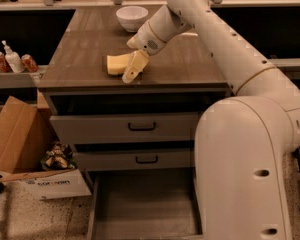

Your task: Place sponge into bottom drawer

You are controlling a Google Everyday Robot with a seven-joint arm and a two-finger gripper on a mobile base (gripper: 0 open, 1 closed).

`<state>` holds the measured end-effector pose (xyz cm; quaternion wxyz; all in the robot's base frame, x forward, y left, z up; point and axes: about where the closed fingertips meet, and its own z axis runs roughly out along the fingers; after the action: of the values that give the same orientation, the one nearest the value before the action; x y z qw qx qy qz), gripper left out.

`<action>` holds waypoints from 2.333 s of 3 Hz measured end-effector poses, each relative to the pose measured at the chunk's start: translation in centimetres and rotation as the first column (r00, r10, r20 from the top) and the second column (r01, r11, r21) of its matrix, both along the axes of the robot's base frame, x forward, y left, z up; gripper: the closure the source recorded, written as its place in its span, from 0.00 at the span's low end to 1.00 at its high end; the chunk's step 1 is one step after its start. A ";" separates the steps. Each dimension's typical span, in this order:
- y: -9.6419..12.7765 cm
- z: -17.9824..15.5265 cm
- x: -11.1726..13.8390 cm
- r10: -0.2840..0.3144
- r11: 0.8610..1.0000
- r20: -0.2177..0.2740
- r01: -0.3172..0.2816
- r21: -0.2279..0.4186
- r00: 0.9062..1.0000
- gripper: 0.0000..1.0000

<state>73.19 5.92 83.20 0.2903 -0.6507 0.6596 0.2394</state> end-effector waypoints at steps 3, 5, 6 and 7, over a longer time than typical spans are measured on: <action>1.7 1.7 -2.0 0.036 0.999 -0.008 -0.036 0.007 0.999 0.72; -0.9 5.3 -9.5 -0.007 1.000 0.017 0.007 -0.002 1.000 1.00; -3.4 2.9 -13.7 -0.059 0.998 -0.048 0.057 -0.039 0.997 1.00; -3.3 3.0 -13.7 -0.059 0.998 -0.046 0.057 -0.038 0.997 1.00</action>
Offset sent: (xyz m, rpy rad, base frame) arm -0.0160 0.0156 0.0258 -0.0056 -0.0068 0.0339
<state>59.52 2.59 86.21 0.2696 -0.6307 0.6890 0.2342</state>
